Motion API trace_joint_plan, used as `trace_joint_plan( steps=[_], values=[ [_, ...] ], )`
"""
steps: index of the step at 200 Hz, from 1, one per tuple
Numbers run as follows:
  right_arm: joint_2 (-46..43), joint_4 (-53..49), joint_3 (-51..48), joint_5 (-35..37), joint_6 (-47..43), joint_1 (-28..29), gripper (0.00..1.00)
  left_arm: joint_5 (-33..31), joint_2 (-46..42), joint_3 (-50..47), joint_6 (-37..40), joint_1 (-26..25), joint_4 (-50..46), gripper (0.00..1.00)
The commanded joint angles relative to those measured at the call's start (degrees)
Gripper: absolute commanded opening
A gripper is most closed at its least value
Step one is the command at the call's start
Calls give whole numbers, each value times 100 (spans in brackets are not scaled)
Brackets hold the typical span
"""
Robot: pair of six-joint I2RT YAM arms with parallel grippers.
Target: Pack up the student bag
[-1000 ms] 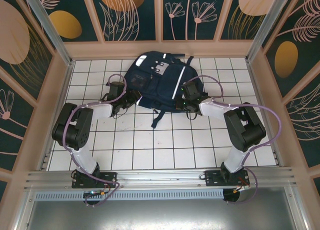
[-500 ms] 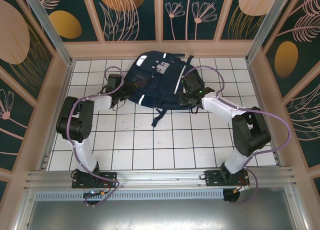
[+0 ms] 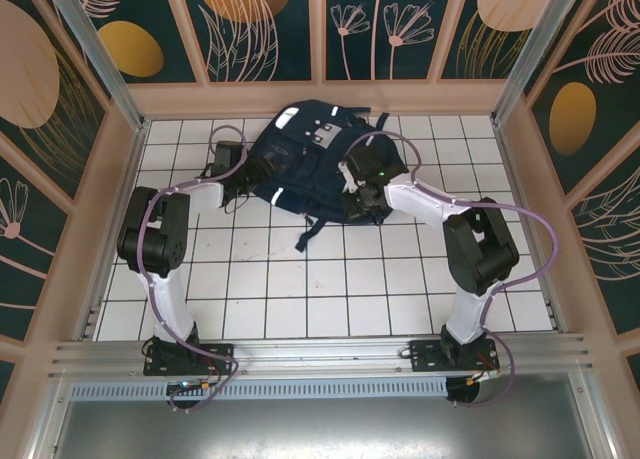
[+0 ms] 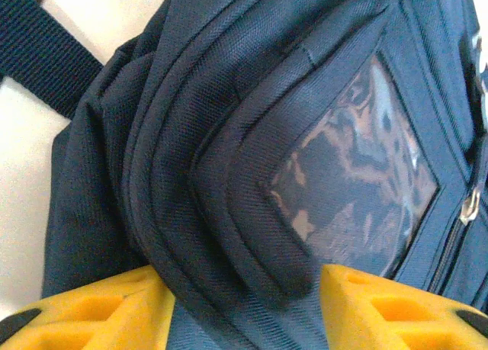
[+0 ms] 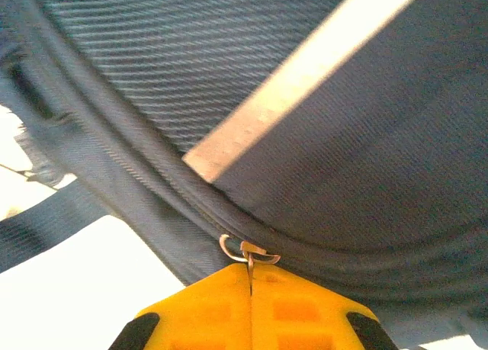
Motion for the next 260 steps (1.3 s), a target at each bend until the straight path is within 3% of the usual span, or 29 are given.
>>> trace_joint_plan(
  steps=[1, 6, 12, 15, 37, 62, 98, 131, 154, 188, 222, 260],
  values=[
    [-2, 245, 258, -1930, 351, 166, 0, 102, 41, 175, 119, 41, -279, 63],
    [-17, 414, 258, -2148, 486, 166, 0, 142, -4, 168, 119, 42, -310, 71],
    [-27, 619, 247, -2412, 650, 166, 0, 194, -78, 143, 126, 42, -356, 94],
    [-17, 715, 258, -2520, 725, 165, 0, 220, -116, 134, 136, 45, -382, 98],
    [33, 1261, 309, -3034, 1127, 166, 0, 351, -525, 112, 307, 43, -849, 99],
    [134, 1725, 352, -3347, 1447, 157, 0, 735, -1356, -573, 45, 41, -663, 98],
    [199, 2308, 362, -3862, 1890, 156, 0, 1496, -2486, -1982, -1121, -45, 556, 98],
    [167, 2615, 388, -3941, 2177, 170, 0, 1545, -2613, -2560, -1746, -468, 1322, 98],
    [198, 2171, 507, -3486, 2041, 174, 0, 1460, -2258, -2598, -1996, -650, 1754, 92],
    [-200, 1399, 200, -1937, 1609, 363, 0, 1368, -1842, -2491, -2123, -700, 2088, 90],
    [-298, 1195, -152, -1134, 1424, 603, 33, 1335, -1291, -2198, -1997, -702, 2067, 88],
    [74, 951, 108, -570, 1286, 885, 44, 1386, -1021, -2119, -2109, -700, 2262, 85]
  ],
)
